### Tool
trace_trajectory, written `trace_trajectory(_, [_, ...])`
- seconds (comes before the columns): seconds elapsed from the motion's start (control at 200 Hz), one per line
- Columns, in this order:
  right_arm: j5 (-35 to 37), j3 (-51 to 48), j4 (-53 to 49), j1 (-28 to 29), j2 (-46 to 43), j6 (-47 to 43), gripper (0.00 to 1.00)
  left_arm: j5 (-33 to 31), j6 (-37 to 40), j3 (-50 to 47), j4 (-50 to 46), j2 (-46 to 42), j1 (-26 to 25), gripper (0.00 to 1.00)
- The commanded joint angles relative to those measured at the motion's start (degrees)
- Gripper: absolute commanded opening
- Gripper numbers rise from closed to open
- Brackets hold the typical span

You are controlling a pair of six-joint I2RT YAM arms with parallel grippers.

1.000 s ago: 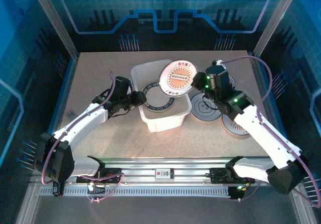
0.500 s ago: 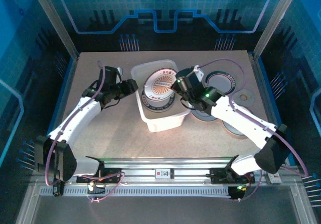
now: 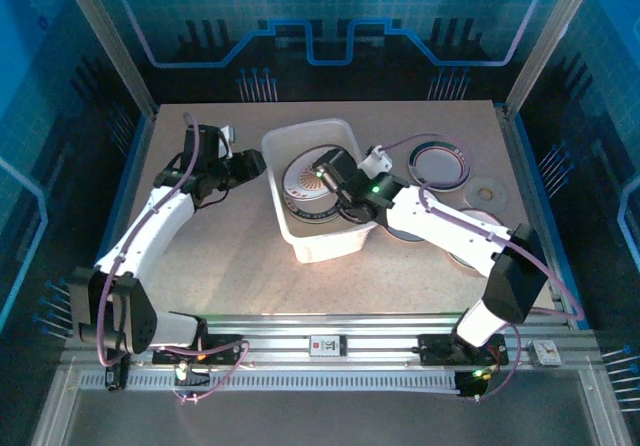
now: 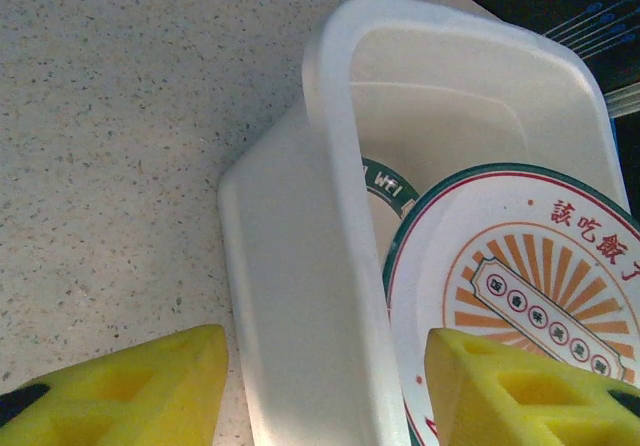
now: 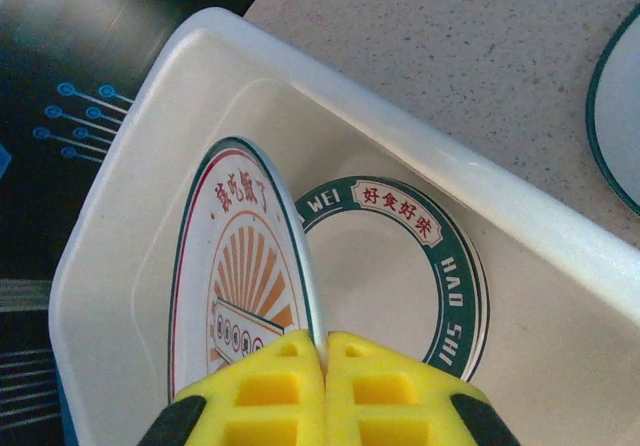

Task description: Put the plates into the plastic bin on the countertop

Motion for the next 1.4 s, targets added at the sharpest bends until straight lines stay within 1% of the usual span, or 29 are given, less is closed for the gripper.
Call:
trace_trajectory(0.0, [6.6,3.4,-4.0,1.4,2.4,9.2,0.0,2.5,1.8,0.1,-1.1,0.1,0.9,0.56])
trace_trajectory(0.075, [6.7,6.0,-8.6,1.6,4.6,13.9,0.0,2.9,1.8,-0.1,-1.2,0.0,1.1,0.56])
trace_trajectory(0.19, [7.6,9.6,-12.2,2.3,7.8,16.6,0.0,3.2,1.9,-0.3,-1.2,-0.2,1.2,0.56])
trace_trajectory(0.335, [9.8,10.6,-12.8,3.1,10.1,19.0,0.0,3.9,1.9,-0.4,-1.3,-0.3,1.3,0.56])
trace_trajectory(0.65, [9.3,14.0,-18.4,3.6,15.4,25.5,0.0,4.4,2.1,-0.6,-2.0,-0.5,1.4,0.56])
trace_trajectory(0.805, [9.5,15.0,-18.6,3.8,18.3,28.6,0.0,4.9,2.4,-0.8,-2.6,-0.4,1.4,0.56])
trace_trajectory(1.001, [8.3,15.7,-18.3,3.7,20.9,30.4,0.0,4.5,3.0,-0.7,-3.4,-0.3,1.4,0.56])
trace_trajectory(1.396, [7.1,13.5,-15.5,3.2,23.3,31.1,0.0,4.3,3.0,-0.8,-3.4,0.6,1.4,0.56])
